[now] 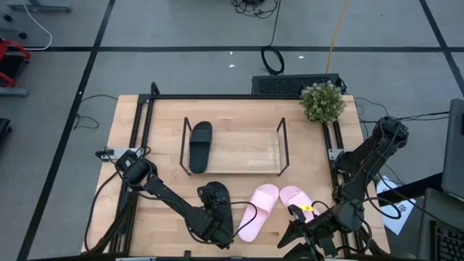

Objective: Pick and place slides into the shelf
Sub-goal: Put the black slipper on the shelf

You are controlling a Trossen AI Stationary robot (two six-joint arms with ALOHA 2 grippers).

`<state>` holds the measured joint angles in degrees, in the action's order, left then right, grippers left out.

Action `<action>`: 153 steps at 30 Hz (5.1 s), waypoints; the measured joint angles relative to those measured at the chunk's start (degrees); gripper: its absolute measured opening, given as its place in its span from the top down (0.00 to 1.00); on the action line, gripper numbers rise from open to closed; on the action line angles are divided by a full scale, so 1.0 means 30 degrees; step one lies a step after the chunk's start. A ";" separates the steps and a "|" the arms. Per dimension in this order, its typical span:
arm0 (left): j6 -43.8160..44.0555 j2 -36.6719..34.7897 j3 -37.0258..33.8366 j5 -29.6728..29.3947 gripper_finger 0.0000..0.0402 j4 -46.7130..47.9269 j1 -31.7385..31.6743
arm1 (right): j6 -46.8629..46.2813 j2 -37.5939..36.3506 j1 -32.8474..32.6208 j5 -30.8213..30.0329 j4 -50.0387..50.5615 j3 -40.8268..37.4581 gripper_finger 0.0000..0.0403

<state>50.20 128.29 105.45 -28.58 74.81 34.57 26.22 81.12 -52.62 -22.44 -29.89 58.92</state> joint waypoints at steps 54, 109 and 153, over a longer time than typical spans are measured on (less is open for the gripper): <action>0.2871 -0.0015 0.6084 -0.3033 0.99 0.4661 0.1466 | 0.0495 0.0007 0.0000 0.0000 -0.0087 0.0000 0.59; -1.1854 -0.8553 -1.0172 -0.8264 1.00 -1.0251 -0.9388 | 0.7562 0.0000 -0.1433 -1.0091 -0.3119 0.0015 0.59; -1.2362 -0.8145 -1.3136 -0.7059 1.00 -1.3015 -1.0265 | 0.7643 0.0000 0.0437 -1.0003 -0.2958 0.0000 0.59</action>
<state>13.11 103.85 66.04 -49.76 35.76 3.77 49.15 81.12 -51.31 -52.45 -38.76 58.92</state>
